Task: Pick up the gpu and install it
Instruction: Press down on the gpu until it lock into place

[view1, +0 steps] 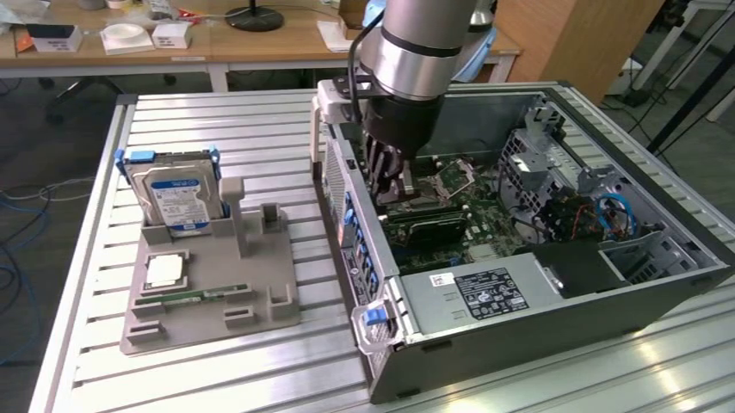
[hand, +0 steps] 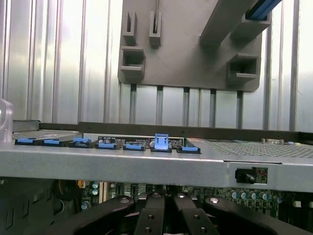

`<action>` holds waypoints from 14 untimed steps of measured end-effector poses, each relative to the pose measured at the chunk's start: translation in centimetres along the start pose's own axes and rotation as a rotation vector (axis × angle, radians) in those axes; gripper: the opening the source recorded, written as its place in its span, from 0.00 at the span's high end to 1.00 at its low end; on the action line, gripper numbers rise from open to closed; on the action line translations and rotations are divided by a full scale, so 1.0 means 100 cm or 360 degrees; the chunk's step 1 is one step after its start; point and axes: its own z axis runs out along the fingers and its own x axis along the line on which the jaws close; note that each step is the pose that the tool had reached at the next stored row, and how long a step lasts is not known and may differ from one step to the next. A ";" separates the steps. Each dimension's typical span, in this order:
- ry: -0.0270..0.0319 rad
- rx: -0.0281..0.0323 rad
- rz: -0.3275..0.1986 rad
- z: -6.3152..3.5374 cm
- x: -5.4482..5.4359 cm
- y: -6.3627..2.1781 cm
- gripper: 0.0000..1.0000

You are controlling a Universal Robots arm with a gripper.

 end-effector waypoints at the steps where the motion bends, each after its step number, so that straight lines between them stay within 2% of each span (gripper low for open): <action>1: 0.00000 -0.00005 0.0000 -0.0010 0.000 0.0002 0.89; 4: 0.00000 0.00000 0.0000 -0.0044 0.000 0.0004 0.89; 8: -0.00003 0.00002 0.0000 -0.0041 0.000 0.0038 0.89; 14: 0.00001 0.00011 0.0000 -0.0006 0.000 0.0038 0.89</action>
